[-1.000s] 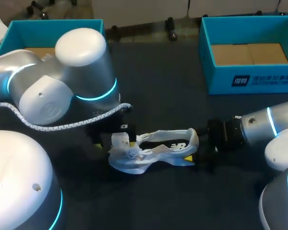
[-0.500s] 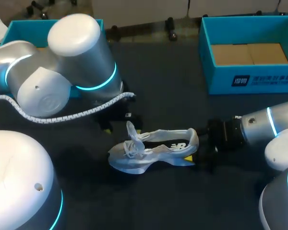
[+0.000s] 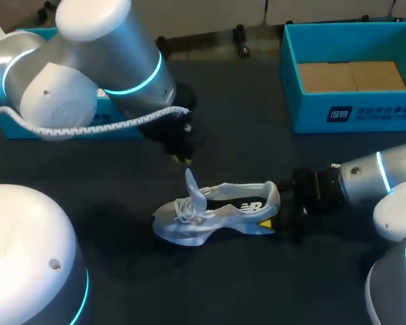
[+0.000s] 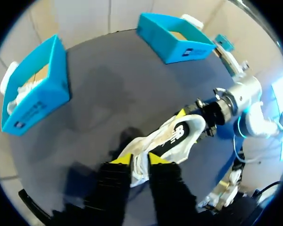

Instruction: Take the shoe out of the shoebox, open the shoe tongue, remove and reinsert the insole, then place the shoe into the shoebox

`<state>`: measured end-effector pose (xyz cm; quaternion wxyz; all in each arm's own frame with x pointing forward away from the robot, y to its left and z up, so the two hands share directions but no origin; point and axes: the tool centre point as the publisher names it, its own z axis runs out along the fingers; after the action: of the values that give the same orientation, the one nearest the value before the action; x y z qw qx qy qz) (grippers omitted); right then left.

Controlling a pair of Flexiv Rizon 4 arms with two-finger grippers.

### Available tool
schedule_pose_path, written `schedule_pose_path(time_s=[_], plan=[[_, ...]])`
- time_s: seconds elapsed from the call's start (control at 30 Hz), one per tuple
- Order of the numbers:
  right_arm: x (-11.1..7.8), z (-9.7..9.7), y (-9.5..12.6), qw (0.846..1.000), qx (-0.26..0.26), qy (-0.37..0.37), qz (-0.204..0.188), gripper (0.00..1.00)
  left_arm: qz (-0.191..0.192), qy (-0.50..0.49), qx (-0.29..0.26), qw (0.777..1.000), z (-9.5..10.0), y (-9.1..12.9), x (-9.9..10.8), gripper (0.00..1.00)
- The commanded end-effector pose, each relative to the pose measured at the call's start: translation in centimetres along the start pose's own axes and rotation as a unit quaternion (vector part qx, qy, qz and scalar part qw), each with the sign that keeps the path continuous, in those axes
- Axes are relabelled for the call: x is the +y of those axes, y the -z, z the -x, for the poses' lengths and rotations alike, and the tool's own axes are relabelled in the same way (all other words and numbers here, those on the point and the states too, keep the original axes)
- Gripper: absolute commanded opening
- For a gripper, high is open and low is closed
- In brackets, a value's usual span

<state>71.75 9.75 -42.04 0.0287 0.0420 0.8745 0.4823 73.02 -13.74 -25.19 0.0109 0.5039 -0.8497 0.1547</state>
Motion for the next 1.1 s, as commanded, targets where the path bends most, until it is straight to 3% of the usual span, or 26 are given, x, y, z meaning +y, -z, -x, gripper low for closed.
schedule_pose_path(time_s=[0.03,0.33,1.1], plan=[[-0.1,-0.1,-0.7,1.000,0.000,-0.001,-0.003,0.00,0.009,-0.067,0.013,0.998,-0.7,0.0,-0.8,0.00],[-0.1,-0.1,-0.7,1.000,0.000,-0.001,-0.003,0.00,0.052,-0.265,0.022,0.963,-3.7,0.0,-1.3,0.00],[-0.1,-0.1,-0.7,1.000,0.000,-0.001,-0.003,0.00,0.040,-0.287,0.030,0.957,-4.1,0.0,-1.2,0.00]])
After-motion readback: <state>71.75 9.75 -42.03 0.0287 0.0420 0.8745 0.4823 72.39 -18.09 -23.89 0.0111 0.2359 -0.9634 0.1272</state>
